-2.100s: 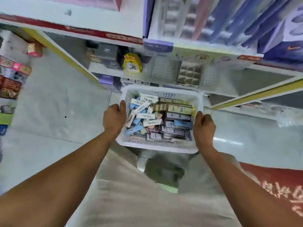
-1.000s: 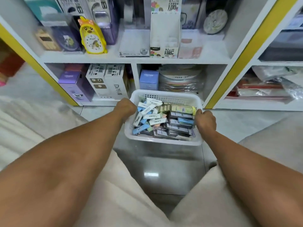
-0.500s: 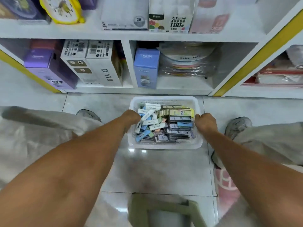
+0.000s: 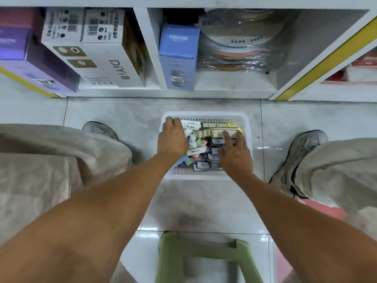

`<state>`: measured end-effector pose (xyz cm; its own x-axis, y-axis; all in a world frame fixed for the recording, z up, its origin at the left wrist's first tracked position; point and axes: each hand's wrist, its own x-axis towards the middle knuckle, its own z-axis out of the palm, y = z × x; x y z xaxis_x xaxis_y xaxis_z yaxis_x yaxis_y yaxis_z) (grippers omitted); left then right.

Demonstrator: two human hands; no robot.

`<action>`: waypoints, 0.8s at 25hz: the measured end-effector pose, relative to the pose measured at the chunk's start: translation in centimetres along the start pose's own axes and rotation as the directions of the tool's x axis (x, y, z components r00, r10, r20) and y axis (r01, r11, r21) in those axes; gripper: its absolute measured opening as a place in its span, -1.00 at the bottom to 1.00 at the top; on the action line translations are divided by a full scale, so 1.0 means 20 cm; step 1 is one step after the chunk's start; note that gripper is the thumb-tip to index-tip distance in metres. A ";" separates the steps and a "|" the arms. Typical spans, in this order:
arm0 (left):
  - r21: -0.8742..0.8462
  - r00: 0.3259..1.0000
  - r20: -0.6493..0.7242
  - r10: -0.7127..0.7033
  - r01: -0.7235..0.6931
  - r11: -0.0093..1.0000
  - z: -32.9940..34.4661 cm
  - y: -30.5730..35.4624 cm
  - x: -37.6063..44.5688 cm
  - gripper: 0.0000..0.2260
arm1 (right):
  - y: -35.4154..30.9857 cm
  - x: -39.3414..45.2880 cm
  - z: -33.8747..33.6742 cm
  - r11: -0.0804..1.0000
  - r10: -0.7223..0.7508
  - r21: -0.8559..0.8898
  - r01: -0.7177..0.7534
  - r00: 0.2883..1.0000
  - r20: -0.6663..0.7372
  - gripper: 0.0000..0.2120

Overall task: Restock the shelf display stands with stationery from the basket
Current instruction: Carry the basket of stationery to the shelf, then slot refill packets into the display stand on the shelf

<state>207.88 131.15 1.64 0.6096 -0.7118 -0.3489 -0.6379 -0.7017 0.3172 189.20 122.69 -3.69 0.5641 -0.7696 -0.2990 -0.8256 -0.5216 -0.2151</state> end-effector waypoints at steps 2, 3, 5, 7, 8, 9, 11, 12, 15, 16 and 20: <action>-0.046 0.989 0.047 0.140 -0.138 0.989 0.04 0.01 0.00 -0.58 | -0.08 0.00 0.09 0.996 0.080 0.022 -0.083 0.993 0.090 -0.32; -0.061 0.981 0.075 0.179 -0.175 0.983 0.06 0.00 0.00 -0.56 | -0.14 0.01 0.11 0.997 0.073 0.027 -0.076 0.992 0.102 -0.29; -0.069 0.960 0.124 0.250 -0.243 0.968 0.09 -0.02 0.00 -0.52 | -0.26 0.02 0.14 0.997 -0.058 0.065 0.051 0.992 0.112 -0.28; -0.030 0.944 0.131 0.304 -0.302 0.953 0.11 -0.04 0.01 -0.44 | -0.33 0.04 0.14 0.984 -0.153 0.111 0.141 0.982 0.111 -0.27; 0.007 0.942 0.116 0.316 -0.319 0.948 0.12 -0.04 0.02 -0.39 | -0.33 0.05 0.11 0.978 -0.167 0.140 0.153 0.981 0.100 -0.30; 0.040 0.941 0.107 0.322 -0.327 0.944 0.12 -0.04 0.04 -0.36 | -0.30 0.05 0.08 0.968 -0.189 0.179 0.174 0.980 0.069 -0.38; 0.058 0.928 0.167 0.334 -0.347 0.936 0.13 -0.02 0.08 -0.32 | -0.21 0.05 0.04 0.921 -0.273 0.279 0.272 0.961 -0.034 -0.63; 0.071 0.911 0.227 0.344 -0.367 0.927 0.14 0.00 0.10 -0.31 | -0.15 0.05 0.02 0.904 -0.285 0.308 0.296 0.955 -0.083 -0.74; 0.149 0.877 0.353 0.326 -0.397 0.906 0.17 0.09 0.12 -0.40 | 0.02 0.05 0.00 0.939 -0.093 0.316 0.136 0.984 -0.150 -0.71; 0.160 0.881 0.349 0.320 -0.392 0.906 0.17 0.10 0.13 -0.46 | 0.04 0.05 0.00 0.946 -0.013 0.318 0.055 0.991 -0.130 -0.65; 0.142 0.919 0.292 0.265 -0.315 0.938 0.18 0.13 0.14 -0.37 | 0.01 0.09 0.00 0.925 0.093 0.376 -0.062 0.994 -0.064 -0.47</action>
<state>206.32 127.52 -1.64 0.2541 -0.8316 -0.4938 -0.8578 -0.4296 0.2821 190.10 121.18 -4.36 0.4832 -0.8366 -0.2580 -0.7949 -0.2958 -0.5297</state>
